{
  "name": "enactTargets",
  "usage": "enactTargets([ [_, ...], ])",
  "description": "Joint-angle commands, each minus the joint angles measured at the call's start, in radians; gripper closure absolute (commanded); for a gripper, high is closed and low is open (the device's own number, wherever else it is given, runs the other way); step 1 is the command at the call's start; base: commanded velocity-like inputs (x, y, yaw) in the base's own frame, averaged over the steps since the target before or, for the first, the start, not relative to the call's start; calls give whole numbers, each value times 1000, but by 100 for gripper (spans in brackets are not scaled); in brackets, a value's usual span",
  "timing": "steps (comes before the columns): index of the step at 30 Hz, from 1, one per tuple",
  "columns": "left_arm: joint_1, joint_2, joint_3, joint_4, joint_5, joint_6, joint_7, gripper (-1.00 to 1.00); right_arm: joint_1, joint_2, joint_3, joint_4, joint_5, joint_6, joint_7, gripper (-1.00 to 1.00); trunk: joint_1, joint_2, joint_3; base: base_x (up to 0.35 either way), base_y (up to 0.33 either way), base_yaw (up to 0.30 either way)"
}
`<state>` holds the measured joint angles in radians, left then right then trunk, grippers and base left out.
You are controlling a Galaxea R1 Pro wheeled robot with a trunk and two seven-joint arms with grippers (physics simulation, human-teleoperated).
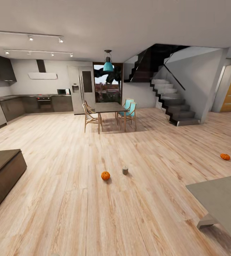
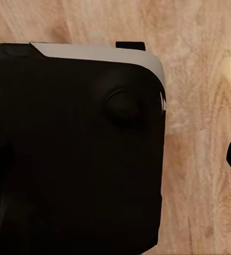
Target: Place each of the two pumpkins and all three candles from the living room inside a cabinet in the living room (use any cabinet), then make sure every cabinet is closed, and position the cauldron so it is next to a table in the living room.
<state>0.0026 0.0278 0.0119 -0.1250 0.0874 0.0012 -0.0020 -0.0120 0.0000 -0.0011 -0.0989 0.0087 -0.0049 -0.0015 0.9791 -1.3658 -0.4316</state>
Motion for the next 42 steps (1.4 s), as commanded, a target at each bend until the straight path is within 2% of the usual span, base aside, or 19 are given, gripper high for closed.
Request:
enactTargets([
  [1,1,0,0,-8,13,1,0,-100,0,0,0,-3,1,0,0,-100,-4,7,2,0,0,0],
  [3,1,0,0,-29,19,3,0,-100,-3,0,0,-11,1,2,0,-100,-12,21,9,0,0,0],
  [6,-1,-1,0,-46,21,18,3,-100,-38,0,-1,-21,0,31,-1,-100,-23,42,18,0,0,0],
  [12,-7,-5,0,-51,23,94,6,-100,-92,0,-2,-23,0,111,0,-100,-46,84,37,0,0,0],
  [14,-32,-4,1,-52,27,124,6,-100,-110,0,-2,-25,0,130,0,-100,-54,98,43,0,0,0],
  [16,-69,-2,2,-51,47,138,7,-100,-134,0,-2,-25,1,138,0,-100,-61,112,49,0,0,0],
  [18,-103,-1,2,-48,85,146,7,-100,-165,0,-2,-25,2,143,0,-100,-69,126,56,0,0,0],
  [21,-129,-1,2,-46,118,163,9,-100,-195,0,-2,-24,2,158,0,-100,-81,147,65,0,0,0],
  [24,-165,0,2,-47,142,218,10,-100,-238,0,-2,-24,2,224,0,-100,-92,168,74,0,0,0],
  [27,-205,1,2,-47,147,233,11,-100,-269,0,-1,-24,2,242,-1,-100,-104,189,84,0,0,0],
  [28,-239,8,7,-46,160,236,11,-100,-283,0,-1,-24,2,247,-1,-100,-107,196,87,0,0,0],
  [30,-251,14,15,-47,174,237,11,-100,-286,0,-1,-24,2,247,-1,-100,-115,210,93,0,0,0],
  [33,-291,33,46,-49,241,237,12,-100,-306,0,0,-25,5,249,-2,-100,-127,231,103,0,0,0],
  [36,-302,36,53,-50,263,236,12,-100,-327,0,2,-25,12,249,-2,-100,-138,252,112,0,0,0],
  [42,-328,37,58,-51,277,235,13,-100,-360,0,4,-24,28,250,-2,-100,-161,294,131,0,0,0],
])
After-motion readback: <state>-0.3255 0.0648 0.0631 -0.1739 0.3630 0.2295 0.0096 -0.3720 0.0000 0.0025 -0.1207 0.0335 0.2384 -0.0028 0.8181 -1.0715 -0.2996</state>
